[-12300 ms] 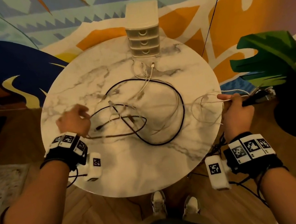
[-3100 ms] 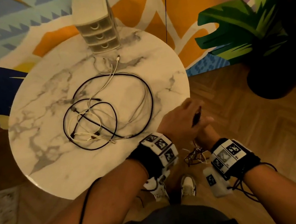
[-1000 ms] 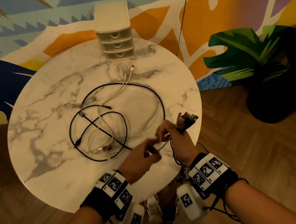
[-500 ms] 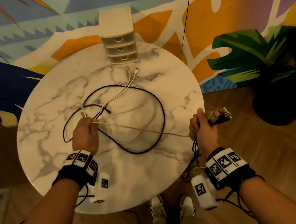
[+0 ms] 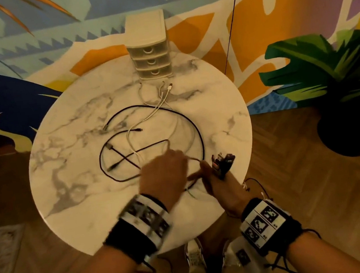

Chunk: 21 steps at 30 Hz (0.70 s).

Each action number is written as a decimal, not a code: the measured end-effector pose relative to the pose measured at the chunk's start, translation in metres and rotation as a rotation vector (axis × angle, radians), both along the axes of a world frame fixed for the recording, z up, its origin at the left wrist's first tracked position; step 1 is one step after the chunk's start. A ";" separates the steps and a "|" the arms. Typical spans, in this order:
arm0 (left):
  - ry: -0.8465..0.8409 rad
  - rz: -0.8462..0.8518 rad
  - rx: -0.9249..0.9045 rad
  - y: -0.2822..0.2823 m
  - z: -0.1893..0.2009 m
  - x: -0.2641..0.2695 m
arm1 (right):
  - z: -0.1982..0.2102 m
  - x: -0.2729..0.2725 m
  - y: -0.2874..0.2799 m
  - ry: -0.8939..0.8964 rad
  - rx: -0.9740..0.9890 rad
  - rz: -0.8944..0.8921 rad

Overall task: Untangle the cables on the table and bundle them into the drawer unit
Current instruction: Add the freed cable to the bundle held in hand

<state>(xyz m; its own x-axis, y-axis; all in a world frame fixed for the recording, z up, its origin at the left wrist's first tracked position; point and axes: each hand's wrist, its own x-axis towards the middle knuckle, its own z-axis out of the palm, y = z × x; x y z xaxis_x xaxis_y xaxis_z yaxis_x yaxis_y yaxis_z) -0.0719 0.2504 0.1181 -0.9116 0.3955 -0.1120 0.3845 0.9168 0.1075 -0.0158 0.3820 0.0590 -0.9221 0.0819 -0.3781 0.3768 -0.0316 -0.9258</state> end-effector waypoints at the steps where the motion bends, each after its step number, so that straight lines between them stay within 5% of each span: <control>1: -0.030 -0.058 -0.031 0.010 -0.004 0.015 | -0.002 -0.001 -0.002 -0.041 -0.069 -0.016; 9: -0.437 -0.050 0.188 -0.010 -0.075 0.031 | -0.017 0.000 0.018 -0.092 -0.076 -0.133; 12: -0.338 -0.009 0.258 -0.034 -0.079 -0.004 | -0.012 -0.001 0.026 -0.061 -0.069 -0.208; 17: 0.143 0.096 0.453 -0.061 -0.037 -0.072 | -0.018 -0.011 0.041 -0.081 0.019 -0.432; 19: 0.063 0.094 0.424 -0.062 -0.047 -0.067 | -0.018 -0.014 0.044 -0.044 -0.043 -0.481; 21: -0.195 0.160 0.272 -0.066 -0.075 -0.050 | -0.012 -0.013 0.047 0.052 -0.088 -0.492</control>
<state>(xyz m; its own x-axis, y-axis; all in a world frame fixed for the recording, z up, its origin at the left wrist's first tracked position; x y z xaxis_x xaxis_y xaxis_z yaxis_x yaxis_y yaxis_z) -0.1216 0.1843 0.0434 -0.9362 0.2890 -0.2000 0.1870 0.8914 0.4128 -0.0285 0.4287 0.0469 -0.8003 0.4812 -0.3577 0.2512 -0.2727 -0.9287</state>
